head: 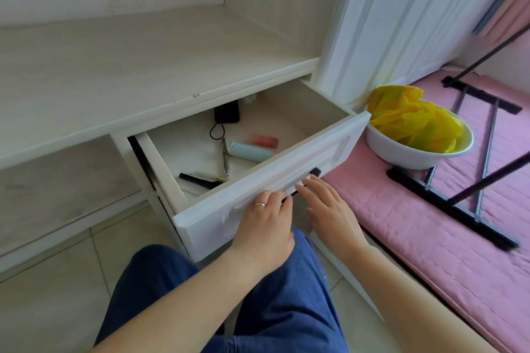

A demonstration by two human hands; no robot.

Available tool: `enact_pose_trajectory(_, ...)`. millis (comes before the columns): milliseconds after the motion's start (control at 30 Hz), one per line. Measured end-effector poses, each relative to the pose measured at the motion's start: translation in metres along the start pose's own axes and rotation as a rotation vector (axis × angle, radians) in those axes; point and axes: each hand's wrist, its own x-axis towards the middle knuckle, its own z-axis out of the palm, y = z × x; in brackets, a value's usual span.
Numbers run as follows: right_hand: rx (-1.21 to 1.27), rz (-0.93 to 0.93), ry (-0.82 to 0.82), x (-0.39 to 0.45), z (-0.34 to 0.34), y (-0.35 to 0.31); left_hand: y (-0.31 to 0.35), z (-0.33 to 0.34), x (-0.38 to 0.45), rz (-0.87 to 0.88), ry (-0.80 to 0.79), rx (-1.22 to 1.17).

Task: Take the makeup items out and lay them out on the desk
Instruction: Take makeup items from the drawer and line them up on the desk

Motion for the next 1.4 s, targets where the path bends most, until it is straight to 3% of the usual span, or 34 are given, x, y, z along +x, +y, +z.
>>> enact_pose_trajectory(333, 0.04, -0.002, -0.063, -0.022, -0.04, -0.008, 0.023, -0.015, -0.02, 0.063, -0.01, -0.048)
enact_pose_trajectory(400, 0.073, -0.046, 0.037, -0.009, -0.056, -0.011, 0.024, -0.039, -0.024, 0.131, 0.085, -0.083)
enact_pose_trajectory(467, 0.093, -0.089, 0.117, 0.01, -0.07, -0.016, 0.018, -0.062, -0.023, 0.205, 0.298, -0.058)
enact_pose_trajectory(533, 0.102, -0.137, 0.117, 0.03, -0.082, -0.022, 0.005, -0.083, -0.017, 0.179, 0.43, -0.001)
enact_pose_trajectory(567, 0.103, -0.158, 0.073, 0.04, -0.086, -0.025, -0.002, -0.094, -0.014, 0.122, 0.388, 0.02)
enact_pose_trajectory(667, 0.094, -0.165, -0.185, 0.064, -0.093, -0.026, -0.025, -0.106, -0.007, -0.098, 0.07, 0.05)
enact_pose_trajectory(733, 0.117, -0.156, -0.265, 0.069, -0.093, -0.023, -0.035, -0.104, -0.008, -0.147, -0.035, 0.02)
enact_pose_trajectory(1133, 0.264, -0.046, -0.189, 0.039, -0.1, -0.016, -0.028, -0.101, -0.01, -0.22, -0.152, -0.196)
enact_pose_trajectory(1400, 0.272, -0.051, -0.156, 0.016, -0.107, -0.011, -0.014, -0.097, -0.013, -0.174, -0.207, -0.236)
